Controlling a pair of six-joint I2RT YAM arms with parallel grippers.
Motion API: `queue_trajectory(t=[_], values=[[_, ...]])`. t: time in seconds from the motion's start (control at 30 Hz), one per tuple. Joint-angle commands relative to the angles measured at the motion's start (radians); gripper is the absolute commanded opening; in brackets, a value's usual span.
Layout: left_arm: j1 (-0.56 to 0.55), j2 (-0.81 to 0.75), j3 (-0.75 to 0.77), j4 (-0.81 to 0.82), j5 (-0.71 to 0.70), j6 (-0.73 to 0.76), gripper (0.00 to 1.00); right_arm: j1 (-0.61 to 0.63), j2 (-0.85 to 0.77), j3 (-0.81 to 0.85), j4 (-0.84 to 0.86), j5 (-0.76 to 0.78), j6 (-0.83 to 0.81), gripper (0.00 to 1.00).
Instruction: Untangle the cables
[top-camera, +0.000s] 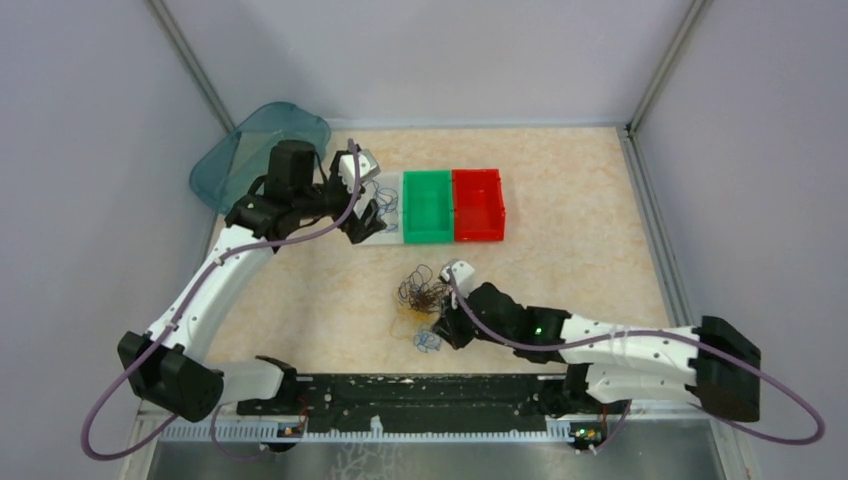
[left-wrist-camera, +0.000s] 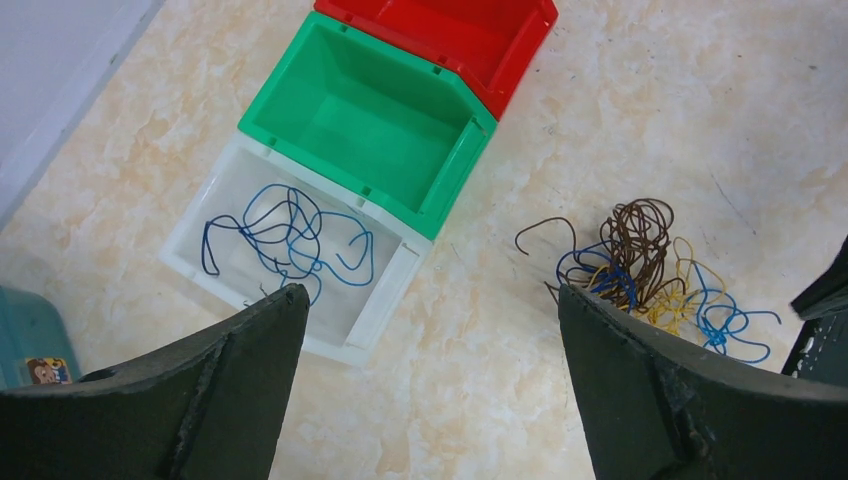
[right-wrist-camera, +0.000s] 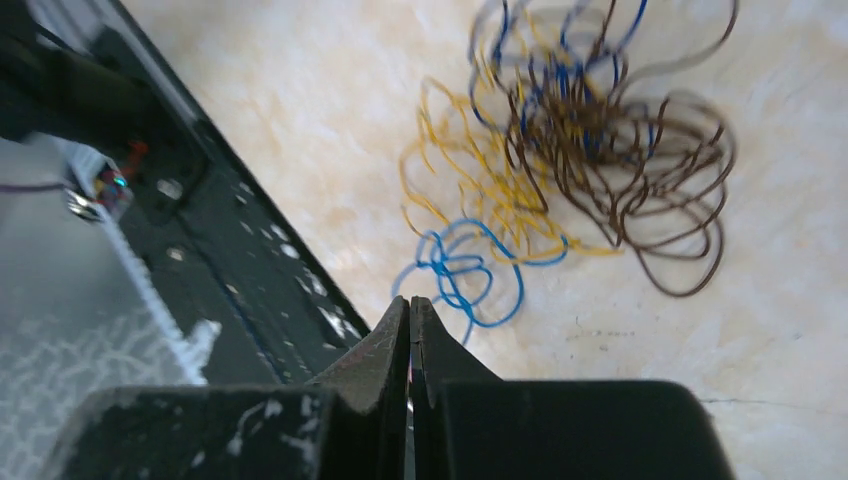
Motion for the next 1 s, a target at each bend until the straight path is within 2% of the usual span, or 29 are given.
queue_trajectory(t=[0.0, 0.13, 0.17, 0.2, 0.27, 0.33, 0.5, 0.7, 0.8, 0.87, 0.97], values=[[-0.002, -0.040, -0.019, -0.014, 0.076, 0.056, 1.00, 0.008, -0.177, 0.172, -0.172, 0.064, -0.068, 0.00], [-0.002, -0.064, -0.032, -0.040, 0.137, 0.086, 1.00, 0.006, -0.252, 0.250, -0.226, 0.087, -0.106, 0.00], [-0.002, -0.067, -0.034, -0.045, 0.141, 0.088, 1.00, 0.006, -0.252, 0.252, -0.233, 0.081, -0.109, 0.06], [-0.002, -0.072, -0.035, -0.049, 0.143, 0.089, 1.00, 0.006, -0.246, 0.244, -0.236, 0.072, -0.110, 0.24], [-0.002, -0.082, -0.039, -0.049, 0.142, 0.093, 1.00, 0.006, -0.217, 0.197, -0.221, 0.040, -0.109, 0.45], [-0.003, -0.088, -0.044, -0.049, 0.142, 0.093, 1.00, 0.008, -0.174, 0.143, -0.176, 0.001, -0.093, 0.52], [-0.003, -0.087, -0.051, -0.050, 0.136, 0.089, 1.00, 0.008, -0.051, 0.047, -0.047, -0.042, -0.065, 0.57], [-0.002, -0.090, -0.049, -0.051, 0.139, 0.088, 1.00, 0.009, 0.067, 0.008, 0.051, -0.039, -0.067, 0.64], [-0.002, -0.092, -0.052, -0.051, 0.137, 0.086, 1.00, 0.009, 0.111, -0.003, 0.104, -0.051, -0.064, 0.65], [-0.002, -0.091, -0.053, -0.051, 0.130, 0.088, 1.00, 0.009, 0.135, -0.008, 0.136, -0.059, -0.058, 0.63], [-0.003, -0.089, -0.054, -0.051, 0.121, 0.088, 1.00, 0.009, 0.178, -0.008, 0.176, -0.077, -0.046, 0.52]])
